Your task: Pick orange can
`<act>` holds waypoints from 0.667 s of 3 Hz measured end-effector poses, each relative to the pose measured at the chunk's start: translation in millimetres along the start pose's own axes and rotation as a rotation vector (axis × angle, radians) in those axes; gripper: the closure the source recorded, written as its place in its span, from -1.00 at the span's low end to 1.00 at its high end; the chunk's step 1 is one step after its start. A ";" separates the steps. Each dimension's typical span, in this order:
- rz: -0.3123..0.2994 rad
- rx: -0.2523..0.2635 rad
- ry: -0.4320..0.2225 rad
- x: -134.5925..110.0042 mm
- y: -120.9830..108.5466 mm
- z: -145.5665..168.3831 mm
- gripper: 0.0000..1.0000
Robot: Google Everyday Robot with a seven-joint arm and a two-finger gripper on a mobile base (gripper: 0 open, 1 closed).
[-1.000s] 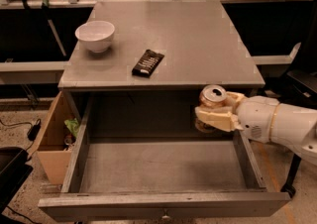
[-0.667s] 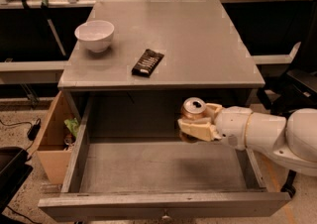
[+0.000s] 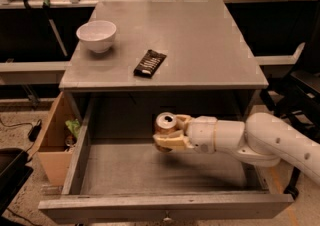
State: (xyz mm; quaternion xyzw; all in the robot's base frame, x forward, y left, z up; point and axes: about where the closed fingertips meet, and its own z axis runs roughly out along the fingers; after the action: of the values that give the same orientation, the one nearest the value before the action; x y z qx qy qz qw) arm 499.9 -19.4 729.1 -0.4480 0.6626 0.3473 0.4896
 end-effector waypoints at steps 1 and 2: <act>-0.069 -0.164 -0.018 20.1 15.8 30.6 1.00; -0.062 -0.242 0.013 35.6 26.6 42.4 1.00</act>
Offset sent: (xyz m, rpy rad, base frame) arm -0.0239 0.0468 -0.0689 -0.0283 0.0600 0.3387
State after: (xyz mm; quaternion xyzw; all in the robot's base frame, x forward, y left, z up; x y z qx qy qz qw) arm 485.1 19.2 683.6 -0.5265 0.6047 0.4066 0.4379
